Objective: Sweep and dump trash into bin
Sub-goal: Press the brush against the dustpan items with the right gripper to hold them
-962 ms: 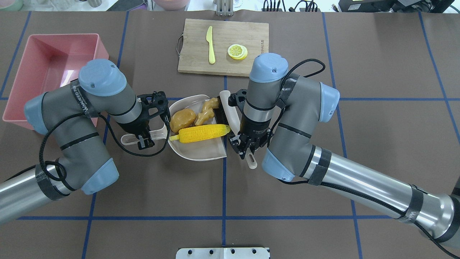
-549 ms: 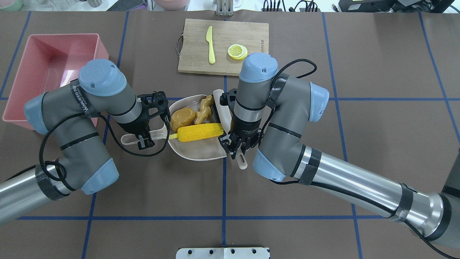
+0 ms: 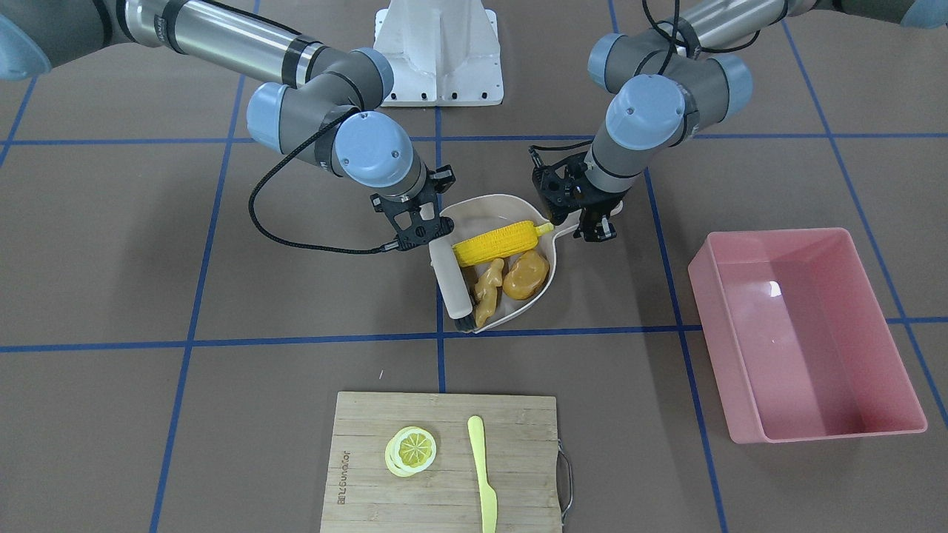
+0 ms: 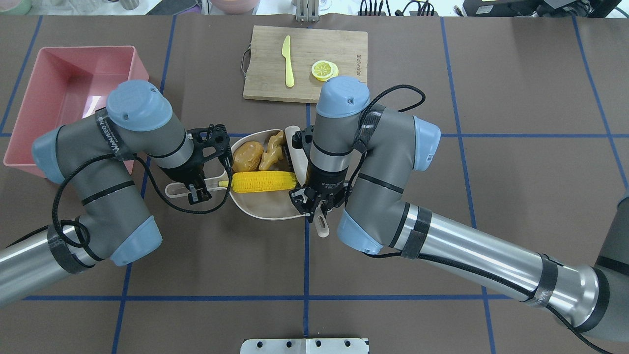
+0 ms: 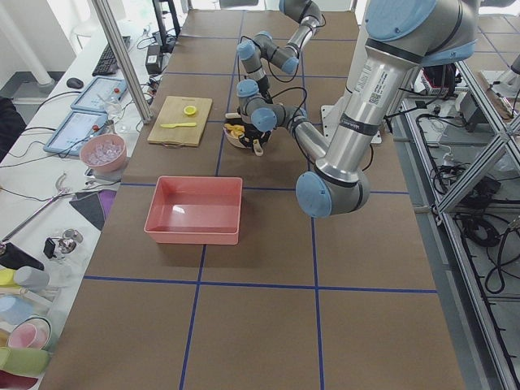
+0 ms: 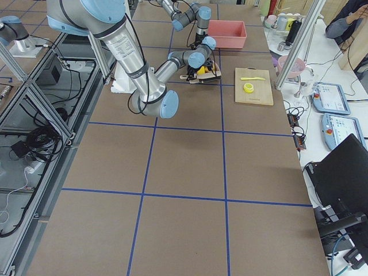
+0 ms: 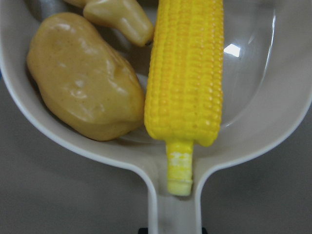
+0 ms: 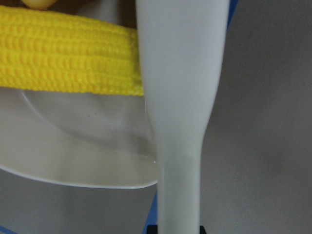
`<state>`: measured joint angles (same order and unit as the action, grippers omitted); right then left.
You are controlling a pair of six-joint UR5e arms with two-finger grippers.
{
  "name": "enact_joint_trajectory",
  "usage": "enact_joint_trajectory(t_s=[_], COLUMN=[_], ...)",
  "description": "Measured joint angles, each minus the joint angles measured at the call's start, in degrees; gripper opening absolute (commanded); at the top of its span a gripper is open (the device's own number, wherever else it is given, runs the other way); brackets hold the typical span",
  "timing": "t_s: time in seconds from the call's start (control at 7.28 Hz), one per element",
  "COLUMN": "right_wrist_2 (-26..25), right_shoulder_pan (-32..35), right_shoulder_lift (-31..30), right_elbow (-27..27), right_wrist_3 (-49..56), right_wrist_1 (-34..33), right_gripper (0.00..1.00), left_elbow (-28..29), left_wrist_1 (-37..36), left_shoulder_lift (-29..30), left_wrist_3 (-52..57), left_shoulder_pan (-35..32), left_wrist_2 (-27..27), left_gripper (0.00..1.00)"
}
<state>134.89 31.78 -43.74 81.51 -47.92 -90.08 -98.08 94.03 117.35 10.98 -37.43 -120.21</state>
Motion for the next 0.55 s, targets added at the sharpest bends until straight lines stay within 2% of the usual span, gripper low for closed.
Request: enact_joint_trajectory(t_s=[0.55], right_wrist_2=[0.07], right_shoulder_pan=[0.03], right_shoulder_lift=[-0.11], right_elbow=[0.93], right_wrist_3=[-0.34], right_wrist_1=[-0.23], right_gripper=[0.00], left_elbow=[-0.33], left_wrist_1=[0.47], left_shoulder_lift=[-0.01], left_wrist_3=[0.00], left_shoulder_pan=[-0.23], left_wrist_2=[-0.08], left_gripper=[0.00])
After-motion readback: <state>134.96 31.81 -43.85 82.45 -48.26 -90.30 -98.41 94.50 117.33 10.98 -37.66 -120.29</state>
